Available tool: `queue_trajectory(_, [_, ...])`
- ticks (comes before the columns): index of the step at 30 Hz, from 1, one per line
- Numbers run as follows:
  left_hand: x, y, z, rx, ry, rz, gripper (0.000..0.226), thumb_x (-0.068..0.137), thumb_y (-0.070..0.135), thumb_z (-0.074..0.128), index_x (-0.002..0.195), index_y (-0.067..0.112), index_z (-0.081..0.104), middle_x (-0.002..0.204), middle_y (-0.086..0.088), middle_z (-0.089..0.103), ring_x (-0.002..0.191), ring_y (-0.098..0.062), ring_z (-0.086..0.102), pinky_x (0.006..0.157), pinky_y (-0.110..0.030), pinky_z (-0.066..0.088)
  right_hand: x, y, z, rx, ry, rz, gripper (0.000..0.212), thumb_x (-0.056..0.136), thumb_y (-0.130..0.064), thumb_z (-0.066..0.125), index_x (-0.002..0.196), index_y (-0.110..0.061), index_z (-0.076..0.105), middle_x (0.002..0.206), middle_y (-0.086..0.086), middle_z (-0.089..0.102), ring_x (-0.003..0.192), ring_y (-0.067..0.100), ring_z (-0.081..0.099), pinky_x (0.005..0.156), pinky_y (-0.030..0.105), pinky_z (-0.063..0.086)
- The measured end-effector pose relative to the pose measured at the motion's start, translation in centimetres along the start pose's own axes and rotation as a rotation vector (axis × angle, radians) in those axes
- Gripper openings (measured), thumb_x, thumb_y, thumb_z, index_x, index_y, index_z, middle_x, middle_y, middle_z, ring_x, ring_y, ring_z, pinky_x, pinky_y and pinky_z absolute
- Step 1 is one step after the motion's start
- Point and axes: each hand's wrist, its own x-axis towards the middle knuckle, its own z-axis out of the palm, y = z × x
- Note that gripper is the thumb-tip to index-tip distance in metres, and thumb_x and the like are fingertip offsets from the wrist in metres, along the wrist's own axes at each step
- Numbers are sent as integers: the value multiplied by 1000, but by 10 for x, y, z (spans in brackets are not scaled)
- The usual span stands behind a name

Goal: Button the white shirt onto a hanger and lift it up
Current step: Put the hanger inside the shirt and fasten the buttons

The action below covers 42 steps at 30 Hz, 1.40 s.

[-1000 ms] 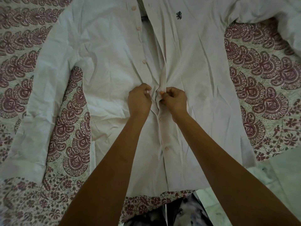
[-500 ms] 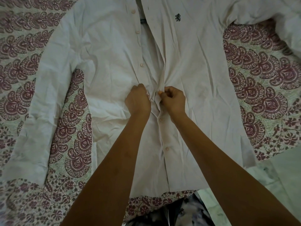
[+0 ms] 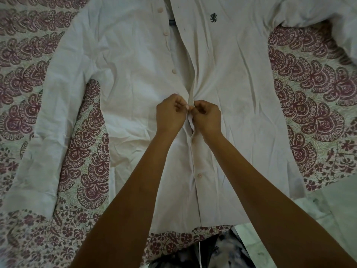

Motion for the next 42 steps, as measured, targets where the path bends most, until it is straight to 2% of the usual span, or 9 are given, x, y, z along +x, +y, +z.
queue_trajectory(5, [3,0,-1,87,109,-22,5,79,5,62,80,7,67,79,-4,69,69,-11,60,62,-4,40,-4,-2,0,34,10,-5,28,85,-7,59,61,-19,57,56,-10,53,54,4,50,62,20,44])
queue_trajectory(11, [1,7,-4,29,83,28,11,79,6,64,86,8,72,84,-4,73,77,-12,67,76,-17,50,-5,-4,1,30,42,-4,13,86,-7,58,89,-1,70,81,11,70,76,19,65,78,29,54])
queue_trajectory(15, [3,5,-5,23,65,18,12,80,6,64,88,8,73,86,-5,74,80,-13,68,78,-19,52,-7,-5,1,38,18,2,13,86,-7,58,77,-12,66,65,-4,62,62,10,59,68,25,50])
queue_trajectory(19, [5,8,-4,32,56,-5,15,79,3,62,87,9,73,85,-3,73,79,-11,67,72,-11,48,-11,-5,2,70,53,11,16,87,-7,54,84,-4,70,71,5,66,66,20,63,70,34,55])
queue_trajectory(24, [9,8,-6,-97,-53,-140,14,78,0,63,86,7,72,80,-8,71,79,-23,69,83,-37,56,-13,-9,2,177,66,75,21,88,-5,52,79,-15,68,68,-6,65,66,10,63,70,26,54])
queue_trajectory(29, [7,9,-10,-174,-88,-208,17,80,-4,60,90,4,71,78,-10,68,74,-23,68,82,-37,57,-11,-11,0,202,39,102,13,83,-4,60,82,-11,70,69,-9,65,66,1,62,70,14,51])
queue_trajectory(33, [8,8,-8,-58,-72,-170,23,74,-7,55,86,3,72,79,-14,72,74,-26,69,76,-40,58,-10,-10,3,92,88,64,6,81,-9,65,80,-13,70,71,-8,65,70,2,62,71,9,48])
queue_trajectory(39, [9,11,-7,-47,-94,-192,15,73,2,52,73,-7,64,72,-28,62,64,-32,60,73,-50,55,-14,-8,11,-143,198,-67,12,83,-17,64,91,-10,70,81,3,71,72,12,65,72,20,51])
queue_trajectory(42, [7,9,-9,-188,-99,-274,18,78,18,65,64,7,68,72,-22,68,71,-31,67,78,-47,57,-19,-6,19,-168,228,-121,14,87,-23,61,86,-11,67,77,0,68,66,9,60,64,19,49])
